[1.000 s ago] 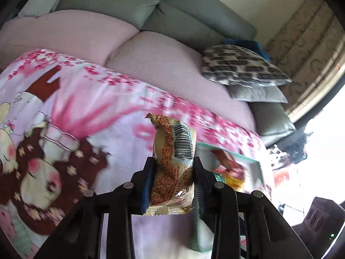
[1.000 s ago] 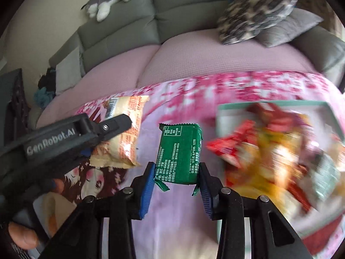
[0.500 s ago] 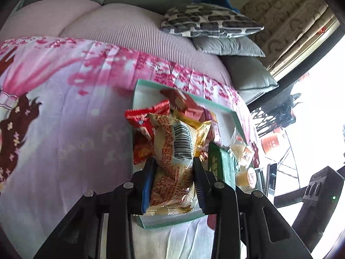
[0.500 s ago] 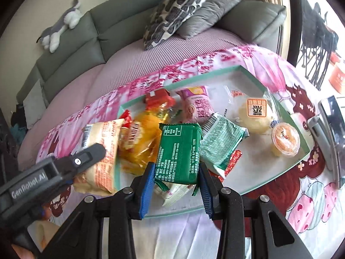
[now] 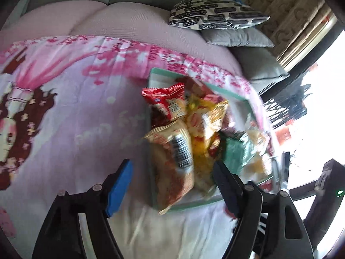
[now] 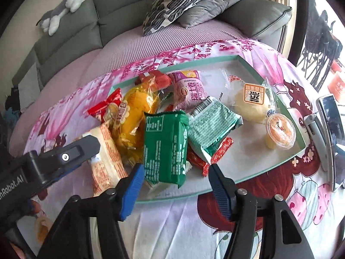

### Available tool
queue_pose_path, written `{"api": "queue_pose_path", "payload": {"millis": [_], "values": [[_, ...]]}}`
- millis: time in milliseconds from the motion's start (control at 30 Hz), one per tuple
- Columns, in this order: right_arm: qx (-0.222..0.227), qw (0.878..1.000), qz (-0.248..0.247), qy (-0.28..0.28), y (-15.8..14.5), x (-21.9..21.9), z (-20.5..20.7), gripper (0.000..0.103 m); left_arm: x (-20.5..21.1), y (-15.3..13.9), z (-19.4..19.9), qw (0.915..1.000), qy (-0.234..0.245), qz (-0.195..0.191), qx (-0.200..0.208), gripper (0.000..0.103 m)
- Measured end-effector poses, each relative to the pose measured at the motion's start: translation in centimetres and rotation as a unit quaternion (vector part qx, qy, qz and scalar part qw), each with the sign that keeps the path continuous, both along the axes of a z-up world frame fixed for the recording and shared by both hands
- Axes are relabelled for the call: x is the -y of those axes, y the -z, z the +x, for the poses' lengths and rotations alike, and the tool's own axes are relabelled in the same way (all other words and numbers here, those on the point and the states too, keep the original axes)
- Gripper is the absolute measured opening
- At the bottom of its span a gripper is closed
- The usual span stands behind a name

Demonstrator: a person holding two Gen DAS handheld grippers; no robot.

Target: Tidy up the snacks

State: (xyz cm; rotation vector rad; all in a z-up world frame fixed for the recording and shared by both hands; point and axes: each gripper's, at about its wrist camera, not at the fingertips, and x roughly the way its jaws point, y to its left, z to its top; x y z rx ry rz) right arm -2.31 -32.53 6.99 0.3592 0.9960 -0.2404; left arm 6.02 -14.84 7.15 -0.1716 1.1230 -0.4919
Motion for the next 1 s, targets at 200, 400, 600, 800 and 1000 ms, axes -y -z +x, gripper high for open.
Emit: {"api": "queue_pose_path", "payload": {"millis": [200,400,600,800,1000], "values": [[-0.003,1.000,-0.013,-0.021,0.1,-1.8,-1.1,0.095,-3.0,0.3,-1.9,0.9937,-0.050,0.098,0.023,0.093],[0.000,0.999,-0.022,-0.029,0.0,-2.7,-2.1,0.102,-5.5,-0.1,-3.6,0.9878,-0.074,0.130,0.042,0.093],[0.003,0.999,-0.025,-0.023,-0.2,-2.8,-2.4,0.103,-5.0,0.7,-4.4,0.9780,-0.064,0.193,0.048,0.093],[0.001,0.999,-0.029,-0.018,-0.2,-2.4,-2.3,0.103,-4.8,0.3,-4.3,0.9736,-0.066,0.209,0.064,0.093],[-0.006,0.999,-0.039,-0.017,-0.1,-2.2,-2.2,0.103,-4.6,0.8,-4.2,0.9702,-0.065,0.226,0.060,0.093]]}}
